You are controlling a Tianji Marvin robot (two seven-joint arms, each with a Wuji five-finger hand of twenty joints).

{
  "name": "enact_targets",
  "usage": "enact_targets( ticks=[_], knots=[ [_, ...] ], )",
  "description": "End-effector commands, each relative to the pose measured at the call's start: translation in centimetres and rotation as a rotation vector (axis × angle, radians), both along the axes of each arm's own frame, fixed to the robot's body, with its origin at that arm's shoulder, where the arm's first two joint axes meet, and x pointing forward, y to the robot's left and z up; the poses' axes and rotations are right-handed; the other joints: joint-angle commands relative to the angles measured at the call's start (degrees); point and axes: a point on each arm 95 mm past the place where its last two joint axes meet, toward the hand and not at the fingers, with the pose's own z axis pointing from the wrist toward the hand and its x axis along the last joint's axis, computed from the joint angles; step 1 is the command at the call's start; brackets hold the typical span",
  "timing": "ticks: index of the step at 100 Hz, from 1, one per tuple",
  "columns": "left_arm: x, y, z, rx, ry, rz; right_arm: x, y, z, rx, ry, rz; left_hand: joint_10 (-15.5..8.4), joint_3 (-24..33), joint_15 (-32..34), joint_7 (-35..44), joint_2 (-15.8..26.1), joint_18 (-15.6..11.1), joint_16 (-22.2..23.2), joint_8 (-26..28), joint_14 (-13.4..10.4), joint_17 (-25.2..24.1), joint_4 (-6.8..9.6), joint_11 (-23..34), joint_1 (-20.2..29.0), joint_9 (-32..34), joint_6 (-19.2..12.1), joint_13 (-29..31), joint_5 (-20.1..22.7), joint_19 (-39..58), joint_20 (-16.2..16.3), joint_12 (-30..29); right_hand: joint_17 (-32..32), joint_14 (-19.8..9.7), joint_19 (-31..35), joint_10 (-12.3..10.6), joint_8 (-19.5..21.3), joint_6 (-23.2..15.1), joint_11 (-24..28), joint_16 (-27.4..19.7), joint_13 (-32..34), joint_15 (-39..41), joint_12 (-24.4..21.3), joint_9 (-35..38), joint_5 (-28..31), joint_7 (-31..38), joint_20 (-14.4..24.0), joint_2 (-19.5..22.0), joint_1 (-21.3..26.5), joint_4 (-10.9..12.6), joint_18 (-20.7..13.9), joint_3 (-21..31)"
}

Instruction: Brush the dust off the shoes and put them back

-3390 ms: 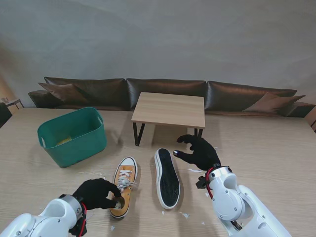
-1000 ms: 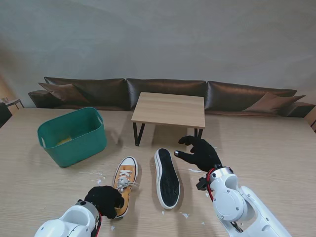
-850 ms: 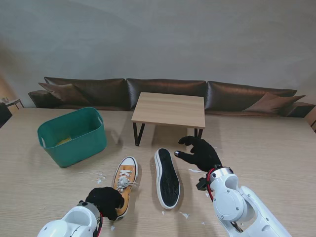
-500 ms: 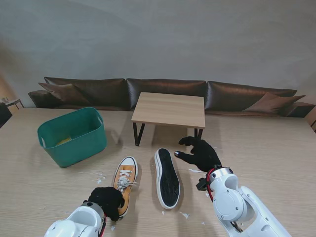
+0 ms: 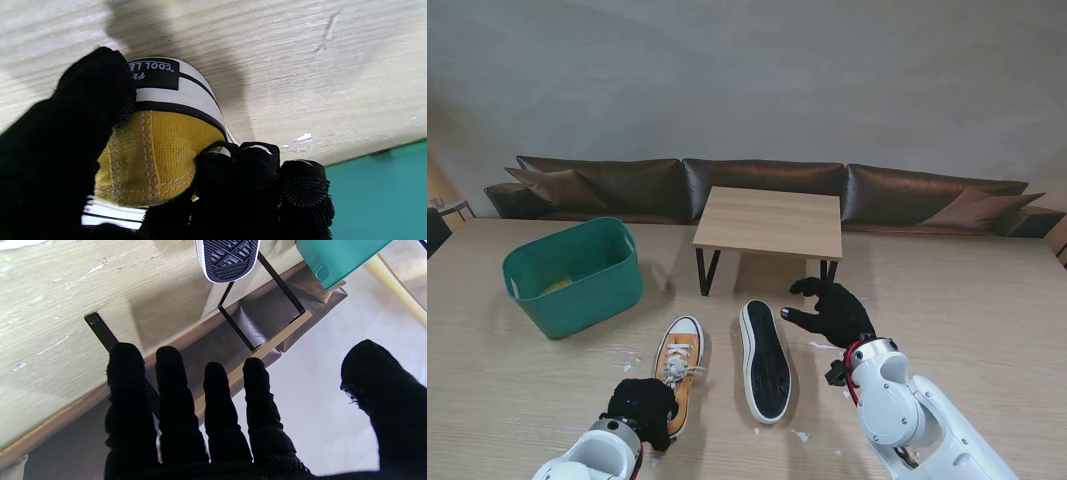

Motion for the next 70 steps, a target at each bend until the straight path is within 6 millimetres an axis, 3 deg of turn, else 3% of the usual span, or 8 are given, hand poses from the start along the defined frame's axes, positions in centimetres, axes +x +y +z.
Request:
enact_targets(
  ticks=[1,4,28,31,70],
  knots=[
    [-0.7,1.9,-2.4,0.063,0.065,0.023,-0.2,0.3,-0.2,-0.006,0.012,0.011,-6.0,6.8,3.1,15.2,10.3,0.0,-0.9,4.8,-1.7,1.7,2.70,-3.0,10.2,4.1,1.5,4.5,7.7,5.1,-1.5,1.0,-15.9,-0.1,-0.4,0.8,0.7,0.3,0.5,0.3,0.7,0.5,0.0,-0.5,-1.1,0.4,1.6,-0.1,0.0,0.0,1.0,1.3],
    [-0.7,2.0,-2.2,0.064,0.053,0.019,-0.2,0.3,-0.2,-0.007,0.012,0.011,-6.3,7.2,3.1,15.6,10.5,-0.1,-1.3,5.3,-1.8,2.0,2.71,-3.1,10.8,4.5,1.5,4.9,8.1,6.2,-3.8,0.9,-15.9,-0.1,-0.4,0.8,0.7,0.4,0.5,0.3,0.8,0.6,0.0,-0.4,-1.0,0.5,1.6,0.0,0.0,0.1,1.0,1.4],
    [-0.1,2.9,-0.6,0.081,-0.026,-0.025,-0.2,0.3,-0.4,-0.015,0.015,0.015,-7.9,8.3,0.8,17.3,11.6,-1.4,-2.5,7.0,-2.8,3.5,2.97,-3.5,12.7,5.6,1.2,7.0,9.4,6.8,-6.1,1.5,-15.8,-0.2,-0.3,0.8,0.7,0.5,0.6,0.3,0.9,0.7,-0.1,-0.3,-1.0,0.6,1.5,0.6,-0.3,0.2,1.1,1.7],
    [0.0,3.1,-0.4,0.083,-0.036,-0.031,-0.2,0.3,-0.5,-0.015,0.016,0.015,-8.0,8.5,0.2,17.3,11.5,-1.4,-2.5,7.4,-2.8,3.4,2.78,-4.1,12.8,5.9,1.1,7.3,9.5,7.3,-7.6,2.8,-15.8,-0.3,-0.2,0.9,0.6,0.4,0.6,0.3,0.9,0.7,-0.1,-0.3,-1.0,0.6,1.5,0.8,-0.3,0.2,1.0,1.8],
    [1.6,4.7,1.7,0.078,-0.124,-0.106,-0.2,0.4,-0.6,-0.006,0.021,0.012,-7.9,8.8,-3.6,17.8,10.9,-1.0,-3.6,7.5,-2.5,3.8,2.58,-4.5,14.4,6.3,2.3,8.1,10.1,4.9,-9.5,4.8,-15.9,-0.1,-0.1,1.0,0.5,0.7,0.7,0.3,1.0,0.8,-0.1,-0.2,-0.8,0.8,1.4,1.4,-0.6,0.3,1.1,2.4]
  ],
)
